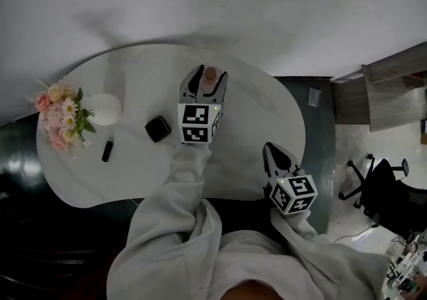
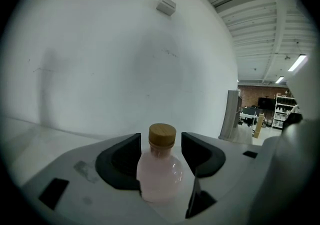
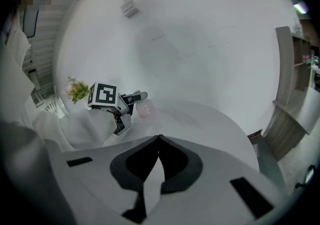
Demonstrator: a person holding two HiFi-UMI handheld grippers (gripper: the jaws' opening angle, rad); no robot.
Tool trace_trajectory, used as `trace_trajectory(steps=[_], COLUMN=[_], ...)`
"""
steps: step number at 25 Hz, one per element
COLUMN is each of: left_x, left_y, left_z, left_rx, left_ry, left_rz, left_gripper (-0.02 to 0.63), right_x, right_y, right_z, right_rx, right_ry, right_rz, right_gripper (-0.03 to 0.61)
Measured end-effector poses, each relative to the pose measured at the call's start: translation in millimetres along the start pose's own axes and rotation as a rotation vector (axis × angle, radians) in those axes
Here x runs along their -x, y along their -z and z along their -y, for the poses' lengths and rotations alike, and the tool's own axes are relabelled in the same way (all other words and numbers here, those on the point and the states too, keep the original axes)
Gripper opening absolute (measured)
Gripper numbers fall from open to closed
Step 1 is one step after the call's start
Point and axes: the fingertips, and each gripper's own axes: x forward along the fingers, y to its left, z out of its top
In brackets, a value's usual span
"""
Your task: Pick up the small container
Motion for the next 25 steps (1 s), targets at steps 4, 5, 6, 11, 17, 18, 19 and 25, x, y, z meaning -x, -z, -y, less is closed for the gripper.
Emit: trace_trajectory(steps=[4, 5, 6, 11, 17, 18, 19, 25], left_x=[-4.3, -5.2, -5.7, -4.4, -4.5, -4.6, -4.7, -2.4], left_y=[-0.5, -1.3, -1.9, -4.6, -3.9, -4.1, -4.4, -3.8], left_z=[1.0, 0.6, -0.6, -1.7, -1.9, -1.8, -1.9, -1.6], left_rx=[0.006, -0.003, -0.017, -0.109, -0.102, -0.101, -0.099, -0.074], left_ry=[0.003, -0.003, -0.013, -0.044, -0.043, -0.042, -0.042, -0.041], left_rz=[0.023, 0.029, 0.034, 0.033, 0.03, 0.03, 0.031, 0.023], left_gripper=[0.23, 0.23, 0.23, 0.129, 0.126, 0.126, 0.126, 0.126], right_x=[-0.4, -0.4, -0.3, -0.3, 0.8, 1.4, 2.0, 6.4], right_y=[2.3, 2.5, 2.5, 3.7, 6.2, 6.5, 6.7, 7.3], right_z=[2.0, 2.7, 3.3, 4.2, 4.2, 4.7, 5.4, 6.3], right_rx=[-0.007, -0.009, -0.01, -0.011, -0.015, -0.016, -0.017, -0.022], right_ry=[0.013, 0.016, 0.018, 0.022, 0.024, 0.026, 0.029, 0.038], right_rz=[-0.003, -0.003, -0.003, -0.007, -0.01, -0.01, -0.009, 0.0], right_gripper=[0.049, 0.049, 0.049, 0.049, 0.049, 0.049, 0.049, 0.049])
